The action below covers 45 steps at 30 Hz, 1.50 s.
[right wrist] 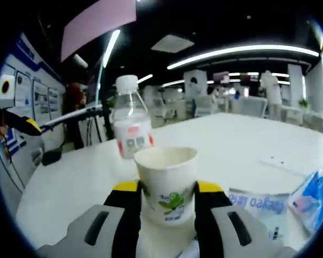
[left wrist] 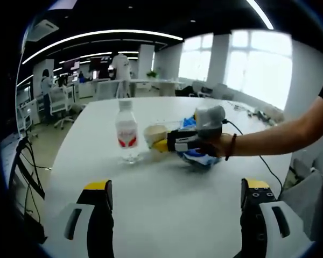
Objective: Arrange the tabletop items into an orderly group along one side of the table until the central work area is clear of visible clutter.
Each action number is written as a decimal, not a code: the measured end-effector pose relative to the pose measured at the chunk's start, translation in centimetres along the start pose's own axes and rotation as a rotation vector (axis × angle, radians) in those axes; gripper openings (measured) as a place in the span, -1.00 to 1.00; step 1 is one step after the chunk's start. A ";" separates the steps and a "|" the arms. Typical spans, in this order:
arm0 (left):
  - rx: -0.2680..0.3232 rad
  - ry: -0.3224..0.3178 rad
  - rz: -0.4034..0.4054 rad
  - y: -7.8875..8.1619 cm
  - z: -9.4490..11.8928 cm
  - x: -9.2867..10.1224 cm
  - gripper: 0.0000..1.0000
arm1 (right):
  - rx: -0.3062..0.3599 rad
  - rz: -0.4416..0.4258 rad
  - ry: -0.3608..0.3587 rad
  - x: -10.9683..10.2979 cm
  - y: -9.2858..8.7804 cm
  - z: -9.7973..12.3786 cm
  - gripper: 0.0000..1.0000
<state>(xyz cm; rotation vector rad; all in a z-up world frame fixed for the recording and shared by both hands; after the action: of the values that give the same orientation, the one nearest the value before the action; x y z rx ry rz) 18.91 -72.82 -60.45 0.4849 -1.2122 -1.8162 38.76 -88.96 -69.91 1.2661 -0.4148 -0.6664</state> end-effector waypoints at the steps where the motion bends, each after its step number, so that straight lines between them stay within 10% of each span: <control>1: -0.001 0.000 0.001 0.0 0.0 0.0 0.94 | 0.001 -0.001 0.002 0.0 0.0 0.0 -0.30; 25: -0.006 -0.013 -0.004 -0.1 -0.1 0.3 0.94 | -0.093 0.073 -0.004 -1.0 -1.0 0.5 -0.24; 45: 0.013 -0.014 -0.003 0.5 0.2 0.9 0.94 | -0.078 -0.001 -0.046 -0.5 1.5 4.0 0.66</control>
<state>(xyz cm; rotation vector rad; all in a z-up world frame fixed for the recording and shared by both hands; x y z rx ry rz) 18.54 -73.52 -59.85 0.4825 -1.2348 -1.8183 36.27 -91.32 -67.39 1.1797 -0.4218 -0.7070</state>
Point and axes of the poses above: the point that each gripper's makers call its tool centre point, and the gripper's own axes: z roughly backward along the fingers, x roughly to its right, y roughly out of its top, the point moved 7 cm from there along z, roughly backward along the fingers
